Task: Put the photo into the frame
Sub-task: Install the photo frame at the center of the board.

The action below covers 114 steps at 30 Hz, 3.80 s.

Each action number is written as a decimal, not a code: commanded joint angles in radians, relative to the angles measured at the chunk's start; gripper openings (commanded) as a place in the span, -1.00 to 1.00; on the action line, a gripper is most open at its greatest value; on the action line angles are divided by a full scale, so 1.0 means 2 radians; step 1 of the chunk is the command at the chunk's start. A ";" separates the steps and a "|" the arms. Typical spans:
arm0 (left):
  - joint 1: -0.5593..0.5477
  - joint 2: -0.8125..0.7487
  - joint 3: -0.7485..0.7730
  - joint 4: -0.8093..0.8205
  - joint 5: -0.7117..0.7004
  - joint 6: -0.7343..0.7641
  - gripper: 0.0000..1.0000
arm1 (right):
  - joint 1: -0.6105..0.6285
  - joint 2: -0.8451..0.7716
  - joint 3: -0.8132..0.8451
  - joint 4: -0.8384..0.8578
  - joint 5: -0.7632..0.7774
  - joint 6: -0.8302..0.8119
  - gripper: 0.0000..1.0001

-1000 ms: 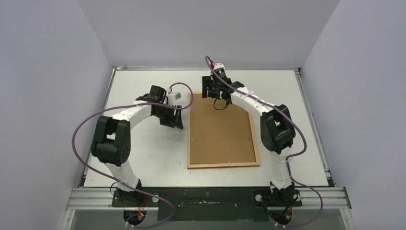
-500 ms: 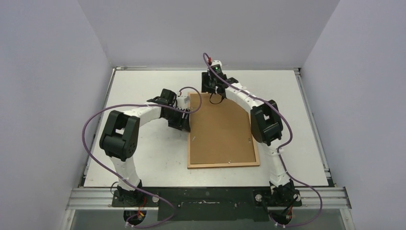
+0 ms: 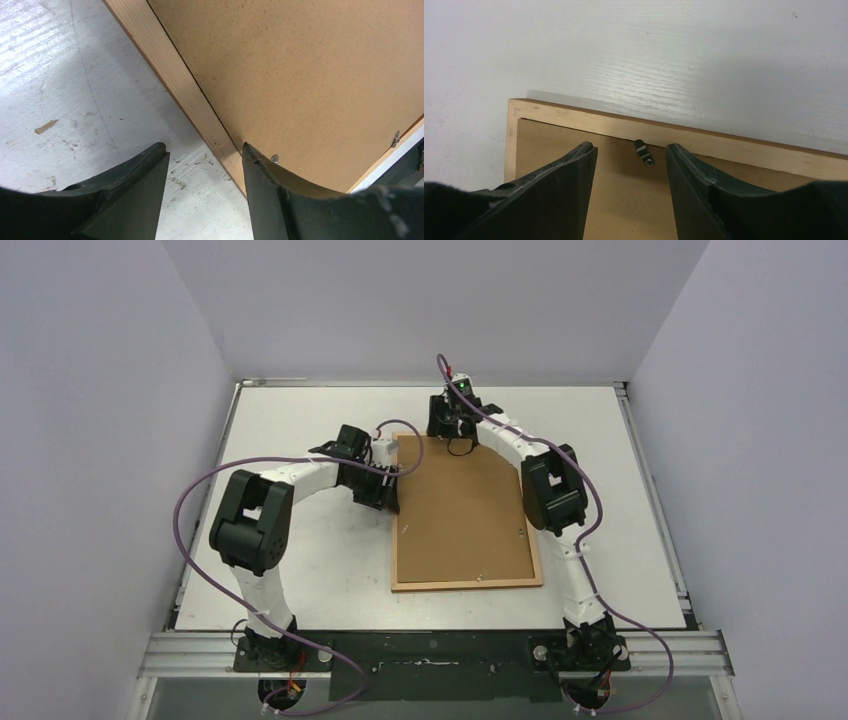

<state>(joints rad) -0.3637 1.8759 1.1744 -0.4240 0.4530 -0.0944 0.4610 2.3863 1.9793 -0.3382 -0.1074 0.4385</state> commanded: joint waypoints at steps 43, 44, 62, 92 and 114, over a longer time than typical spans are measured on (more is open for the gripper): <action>0.027 0.002 0.027 -0.007 0.010 0.023 0.03 | -0.004 -0.016 -0.041 0.072 -0.129 0.063 0.09; 0.029 0.001 0.027 -0.007 0.011 0.023 0.04 | -0.004 -0.020 -0.043 0.073 -0.130 0.064 0.09; 0.077 0.015 0.060 -0.010 0.054 -0.003 0.09 | 0.014 -0.163 -0.147 0.099 -0.126 0.052 0.06; 0.045 -0.024 -0.037 0.022 0.118 0.103 -0.16 | -0.165 -0.305 -0.409 0.108 -0.071 0.080 0.84; 0.051 -0.056 -0.067 0.013 0.151 0.122 -0.21 | 0.199 -0.748 -0.684 -0.100 0.157 0.369 0.67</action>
<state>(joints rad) -0.2623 1.7954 1.0409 -0.4171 0.7330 0.1425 0.7223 0.9779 0.6926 -0.4072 0.0391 0.9169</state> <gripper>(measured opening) 0.395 0.850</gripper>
